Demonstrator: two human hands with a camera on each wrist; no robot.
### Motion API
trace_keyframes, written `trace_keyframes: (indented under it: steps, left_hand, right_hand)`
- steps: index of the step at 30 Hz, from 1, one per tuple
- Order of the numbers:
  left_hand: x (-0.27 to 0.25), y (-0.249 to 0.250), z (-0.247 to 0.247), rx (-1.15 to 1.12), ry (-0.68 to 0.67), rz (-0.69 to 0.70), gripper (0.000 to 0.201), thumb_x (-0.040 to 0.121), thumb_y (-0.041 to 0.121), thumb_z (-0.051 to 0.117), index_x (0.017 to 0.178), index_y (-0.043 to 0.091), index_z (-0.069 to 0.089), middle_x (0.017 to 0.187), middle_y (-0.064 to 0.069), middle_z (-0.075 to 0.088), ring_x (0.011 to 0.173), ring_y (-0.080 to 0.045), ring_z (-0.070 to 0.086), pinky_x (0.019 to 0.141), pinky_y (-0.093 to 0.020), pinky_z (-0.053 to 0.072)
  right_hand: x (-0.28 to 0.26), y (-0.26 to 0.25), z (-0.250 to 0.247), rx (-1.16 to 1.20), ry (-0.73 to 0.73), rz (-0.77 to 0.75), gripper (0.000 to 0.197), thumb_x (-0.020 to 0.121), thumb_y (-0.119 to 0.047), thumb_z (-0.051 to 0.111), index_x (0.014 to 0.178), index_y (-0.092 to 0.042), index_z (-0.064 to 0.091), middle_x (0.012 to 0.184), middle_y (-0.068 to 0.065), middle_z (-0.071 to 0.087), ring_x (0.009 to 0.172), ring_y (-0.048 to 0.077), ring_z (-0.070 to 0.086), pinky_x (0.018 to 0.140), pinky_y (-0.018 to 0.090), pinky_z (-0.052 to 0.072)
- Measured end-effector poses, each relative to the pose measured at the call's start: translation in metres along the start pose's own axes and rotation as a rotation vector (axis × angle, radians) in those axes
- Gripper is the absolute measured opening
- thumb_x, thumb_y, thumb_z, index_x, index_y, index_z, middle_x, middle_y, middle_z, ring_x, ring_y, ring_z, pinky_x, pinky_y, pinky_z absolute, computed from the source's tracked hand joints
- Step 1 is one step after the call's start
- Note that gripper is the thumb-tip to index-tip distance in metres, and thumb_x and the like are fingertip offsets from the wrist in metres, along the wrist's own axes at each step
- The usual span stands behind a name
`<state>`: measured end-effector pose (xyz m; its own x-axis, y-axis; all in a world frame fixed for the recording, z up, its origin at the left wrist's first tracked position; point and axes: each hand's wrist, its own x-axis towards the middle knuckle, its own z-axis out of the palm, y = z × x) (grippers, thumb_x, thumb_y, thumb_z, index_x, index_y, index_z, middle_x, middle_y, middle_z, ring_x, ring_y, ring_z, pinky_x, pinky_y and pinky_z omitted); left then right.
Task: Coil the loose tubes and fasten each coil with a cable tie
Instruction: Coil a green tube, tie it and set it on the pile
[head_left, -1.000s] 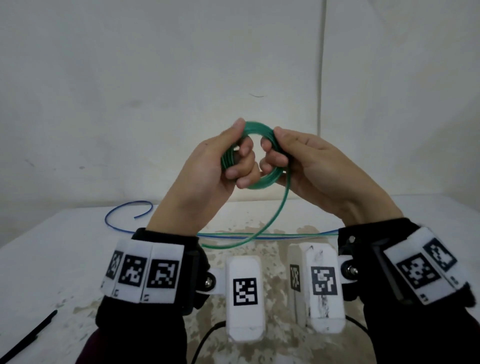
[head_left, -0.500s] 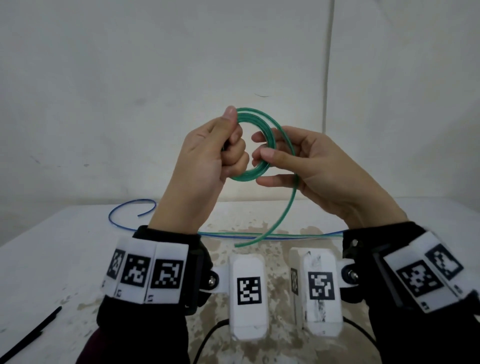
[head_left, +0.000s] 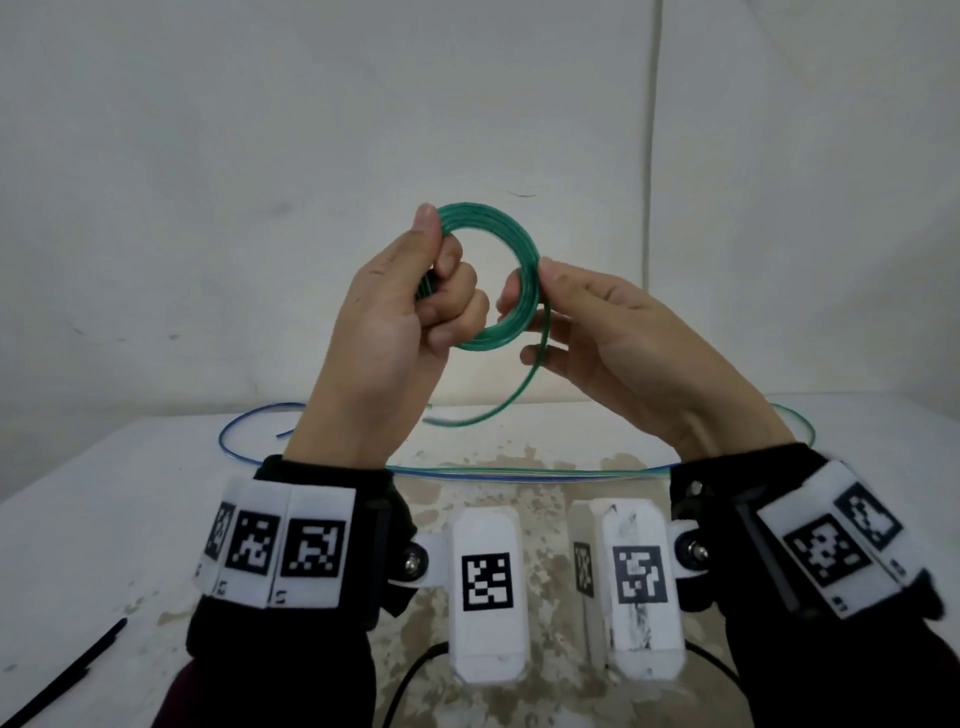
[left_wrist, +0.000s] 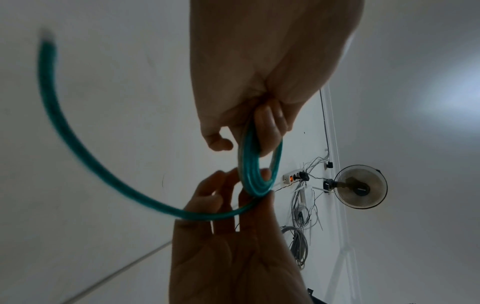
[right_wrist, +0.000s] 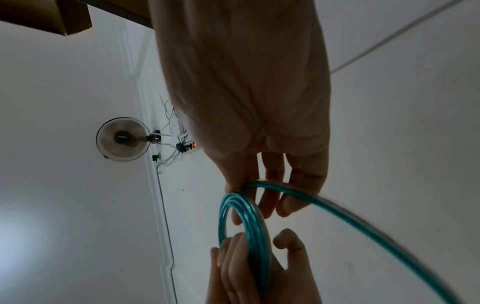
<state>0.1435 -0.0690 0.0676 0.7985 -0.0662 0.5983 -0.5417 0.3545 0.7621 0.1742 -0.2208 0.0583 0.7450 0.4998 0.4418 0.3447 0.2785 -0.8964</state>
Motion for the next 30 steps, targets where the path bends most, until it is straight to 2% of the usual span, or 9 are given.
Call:
trace_keyframes:
  steps: [4,6,8,11,14,21,25,28,30]
  left_hand:
    - [0.0,-0.002,0.006,-0.006,-0.094,-0.061,0.036,0.102,0.027,0.026,0.069,0.015,0.034,0.048,0.005,0.029,0.046,-0.012,0.034,0.062,-0.022,0.037]
    - [-0.002,0.0,0.005,-0.009,-0.13,-0.11,0.033,0.098,0.023,0.029,0.067,0.014,0.035,0.047,0.003,0.032,0.048,-0.014,0.037,0.062,-0.022,0.041]
    - [-0.005,0.005,0.002,-0.008,-0.175,-0.165,0.025,0.09,0.021,0.035,0.066,0.013,0.036,0.046,0.002,0.032,0.047,-0.016,0.039,0.057,-0.019,0.044]
    - [-0.008,0.006,-0.002,0.178,-0.24,-0.245,0.025,0.085,0.026,0.04,0.065,0.011,0.039,0.044,0.002,0.03,0.045,-0.017,0.039,0.051,-0.019,0.04]
    - [-0.009,0.005,-0.004,0.303,-0.267,-0.317,0.031,0.088,0.03,0.042,0.065,0.011,0.044,0.045,0.002,0.025,0.043,-0.016,0.032,0.047,-0.019,0.035]
    - [-0.005,0.0,-0.005,0.287,-0.139,-0.163,0.038,0.101,0.027,0.036,0.066,0.012,0.036,0.051,0.006,0.02,0.045,-0.011,0.017,0.047,-0.021,0.017]
    - [-0.002,-0.001,-0.001,0.13,-0.065,-0.082,0.038,0.101,0.029,0.034,0.067,0.013,0.036,0.048,0.008,0.021,0.043,-0.009,0.019,0.045,-0.017,0.022]
    - [0.001,-0.002,0.0,-0.009,-0.026,-0.05,0.039,0.101,0.032,0.03,0.068,0.014,0.035,0.047,0.009,0.023,0.042,-0.008,0.021,0.054,-0.02,0.03]
    - [0.001,-0.004,0.002,-0.036,-0.016,-0.043,0.039,0.102,0.033,0.029,0.068,0.014,0.036,0.047,0.008,0.023,0.041,-0.008,0.023,0.057,-0.022,0.029]
  right_hand:
    - [0.0,-0.004,-0.006,0.141,-0.003,0.008,0.037,0.102,-0.029,0.031,0.078,-0.015,0.054,0.07,-0.004,0.06,0.071,0.01,0.057,0.075,0.023,0.047]
    - [0.001,-0.005,-0.006,0.185,-0.005,0.014,0.036,0.102,-0.028,0.03,0.077,-0.013,0.052,0.063,-0.004,0.055,0.068,0.013,0.055,0.077,0.024,0.047]
    - [0.001,-0.006,-0.004,0.217,-0.006,0.024,0.036,0.102,-0.028,0.031,0.076,-0.011,0.05,0.055,-0.005,0.045,0.065,0.015,0.051,0.07,0.021,0.046]
    - [0.0,-0.004,-0.001,0.048,-0.007,0.015,0.038,0.102,-0.028,0.033,0.072,-0.01,0.047,0.051,-0.007,0.035,0.059,0.014,0.043,0.065,0.017,0.041]
    - [-0.003,-0.003,0.0,-0.202,-0.041,0.006,0.038,0.102,-0.028,0.034,0.077,-0.005,0.05,0.05,-0.01,0.036,0.06,0.014,0.037,0.062,0.016,0.038]
    - [0.002,-0.004,0.008,-0.018,0.042,0.052,0.039,0.103,-0.019,0.03,0.082,-0.005,0.059,0.061,0.005,0.045,0.057,0.014,0.047,0.066,0.025,0.047]
    - [-0.003,-0.01,-0.001,0.088,-0.003,0.084,0.039,0.101,-0.02,0.032,0.09,-0.006,0.067,0.068,0.005,0.061,0.07,0.016,0.06,0.077,0.03,0.056]
    - [-0.005,-0.008,-0.006,0.09,-0.072,0.053,0.033,0.097,-0.024,0.038,0.094,-0.009,0.067,0.083,0.004,0.068,0.086,0.016,0.064,0.092,0.038,0.052]
    - [-0.004,-0.004,-0.005,0.102,-0.071,0.007,0.031,0.098,-0.023,0.035,0.092,-0.009,0.062,0.079,0.002,0.067,0.084,0.015,0.063,0.096,0.038,0.049]
